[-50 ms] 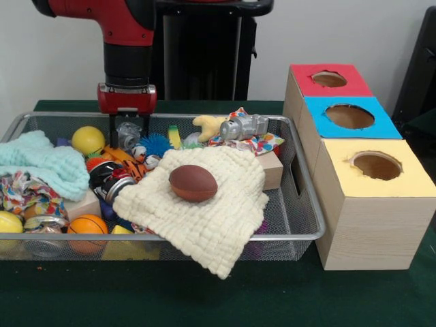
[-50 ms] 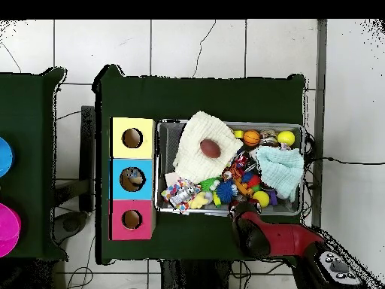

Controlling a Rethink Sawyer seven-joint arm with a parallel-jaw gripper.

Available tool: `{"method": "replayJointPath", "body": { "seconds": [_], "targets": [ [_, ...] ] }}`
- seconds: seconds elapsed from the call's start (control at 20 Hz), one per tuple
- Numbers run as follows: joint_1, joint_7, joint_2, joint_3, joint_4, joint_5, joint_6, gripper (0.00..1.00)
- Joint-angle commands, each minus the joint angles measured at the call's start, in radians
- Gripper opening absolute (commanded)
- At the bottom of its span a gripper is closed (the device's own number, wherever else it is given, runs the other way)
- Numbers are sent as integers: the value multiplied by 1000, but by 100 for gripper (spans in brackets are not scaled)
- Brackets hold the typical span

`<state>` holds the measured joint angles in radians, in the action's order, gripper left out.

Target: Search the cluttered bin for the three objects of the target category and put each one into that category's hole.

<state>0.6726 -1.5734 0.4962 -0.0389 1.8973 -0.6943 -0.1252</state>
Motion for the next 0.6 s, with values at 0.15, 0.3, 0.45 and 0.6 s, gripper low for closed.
{"method": "replayJointPath", "body": {
  "seconds": [0.15,0.3,0.45,0.6],
  "targets": [
    [-14,-102,-109,17,36,-35,60,100],
    [-16,-100,-106,17,37,-30,70,100],
    [-24,-102,-108,24,33,-21,85,100],
    [-33,-103,-110,32,30,-15,93,0]
  ]
}}
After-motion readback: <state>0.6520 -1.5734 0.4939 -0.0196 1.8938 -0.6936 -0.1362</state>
